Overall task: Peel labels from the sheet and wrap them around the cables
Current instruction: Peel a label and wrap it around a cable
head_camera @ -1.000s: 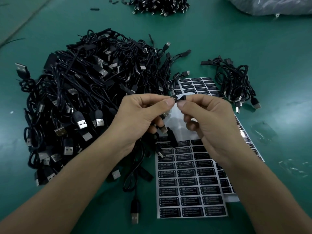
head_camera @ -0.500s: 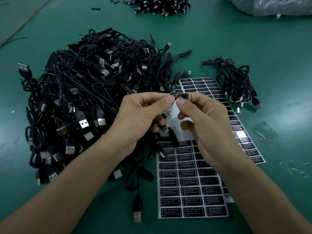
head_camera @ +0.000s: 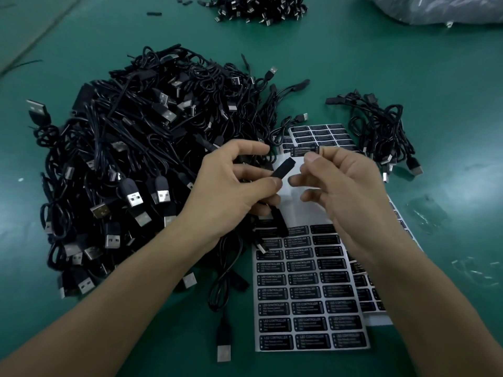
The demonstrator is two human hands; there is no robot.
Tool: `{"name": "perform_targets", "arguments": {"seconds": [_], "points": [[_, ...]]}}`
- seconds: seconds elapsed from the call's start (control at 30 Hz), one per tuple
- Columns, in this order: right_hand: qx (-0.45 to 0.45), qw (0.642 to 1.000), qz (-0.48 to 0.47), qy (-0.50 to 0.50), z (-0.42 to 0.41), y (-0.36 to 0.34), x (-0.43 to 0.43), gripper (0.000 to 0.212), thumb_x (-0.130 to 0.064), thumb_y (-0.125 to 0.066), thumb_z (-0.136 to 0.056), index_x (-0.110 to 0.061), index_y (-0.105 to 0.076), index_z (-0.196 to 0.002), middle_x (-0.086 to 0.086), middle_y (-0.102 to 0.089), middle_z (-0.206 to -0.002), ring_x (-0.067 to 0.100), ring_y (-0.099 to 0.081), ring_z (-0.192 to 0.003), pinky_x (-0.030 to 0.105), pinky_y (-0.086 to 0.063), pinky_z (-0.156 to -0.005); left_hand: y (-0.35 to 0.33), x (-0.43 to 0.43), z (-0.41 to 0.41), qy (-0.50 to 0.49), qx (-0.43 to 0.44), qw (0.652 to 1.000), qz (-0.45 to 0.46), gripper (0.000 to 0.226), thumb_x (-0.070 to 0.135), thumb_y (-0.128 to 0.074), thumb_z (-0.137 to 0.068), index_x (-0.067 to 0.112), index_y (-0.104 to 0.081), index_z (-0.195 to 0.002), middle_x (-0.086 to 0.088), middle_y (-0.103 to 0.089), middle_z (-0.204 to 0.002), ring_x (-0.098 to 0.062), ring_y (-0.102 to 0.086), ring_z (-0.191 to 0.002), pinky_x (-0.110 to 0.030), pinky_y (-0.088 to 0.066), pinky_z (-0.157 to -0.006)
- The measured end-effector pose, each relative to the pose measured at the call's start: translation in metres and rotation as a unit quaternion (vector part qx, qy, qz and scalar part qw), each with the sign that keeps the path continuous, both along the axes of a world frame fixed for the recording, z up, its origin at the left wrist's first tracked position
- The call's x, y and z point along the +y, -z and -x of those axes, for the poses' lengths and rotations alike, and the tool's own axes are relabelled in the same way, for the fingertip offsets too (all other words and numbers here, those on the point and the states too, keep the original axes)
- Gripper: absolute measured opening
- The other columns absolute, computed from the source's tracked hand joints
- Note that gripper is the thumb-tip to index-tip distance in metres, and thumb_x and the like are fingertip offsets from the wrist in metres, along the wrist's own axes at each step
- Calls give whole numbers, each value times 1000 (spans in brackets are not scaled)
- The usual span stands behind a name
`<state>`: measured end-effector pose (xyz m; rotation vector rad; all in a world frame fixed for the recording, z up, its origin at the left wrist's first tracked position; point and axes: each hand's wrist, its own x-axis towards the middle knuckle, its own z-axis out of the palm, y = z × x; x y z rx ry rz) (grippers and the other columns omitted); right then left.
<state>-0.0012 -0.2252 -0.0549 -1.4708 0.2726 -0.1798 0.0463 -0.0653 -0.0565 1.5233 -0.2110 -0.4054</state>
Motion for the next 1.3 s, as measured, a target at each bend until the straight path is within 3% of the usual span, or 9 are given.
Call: {"name": "perform_targets", "arguments": {"seconds": [0.3,0.5,0.73,1.0,1.13,1.3], "points": [[42,988,121,-91,1,-4,-10,18,-8,-61,-95,-10,-66,-78,1,-69,-71,14,-73,-77,18,-54,-61,0,0,-2,-4,8,1000,5,41,-12,-79,-75,16,-69,-103,-7,-77,-81,-26,-75,-72,-30,-63,-69],[30,983,163,-78,1,-1,-10,13,-12,-65,-94,-9,-70,-83,7,-73,-78,16,-73,-77,17,-54,-62,-2,0,-1,5,-9,1000,-9,42,-11,-81,-72,16,-70,-102,-10,-78,-86,-38,-73,-85,-43,-63,-77],[29,976,197,-91,1,-1,-14,13,-15,-65,-96,-13,-71,-85,4,-74,-76,6,-67,-68,15,-53,-64,-3,0,0,5,-3,1000,-7,41,-11,-81,-71,14,-70,-101,-13,-77,-89,-38,-74,-87,-37,-63,-74],[33,967,233,-98,3,-1,-16,11,-20,-65,-95,-16,-71,-87,1,-73,-73,6,-66,-66,21,-57,-67,-3,1,0,2,-2,1000,-5,39,-11,-82,-71,14,-71,-99,-12,-78,-87,-29,-75,-79,-32,-63,-71],[30,966,242,-85,2,-1,-15,10,-20,-67,-94,-16,-72,-86,0,-73,-71,3,-66,-63,18,-55,-64,-3,1,0,0,-8,1000,-10,38,-11,-82,-71,13,-71,-98,-13,-78,-87,-35,-75,-85,-33,-64,-71],[28,966,246,-76,2,0,-14,11,-22,-67,-94,-19,-72,-84,-3,-73,-69,1,-65,-61,17,-54,-63,-2,1,0,1,-8,1000,-14,37,-10,-83,-71,13,-71,-97,-12,-78,-85,-29,-74,-77,-33,-63,-70]]}}
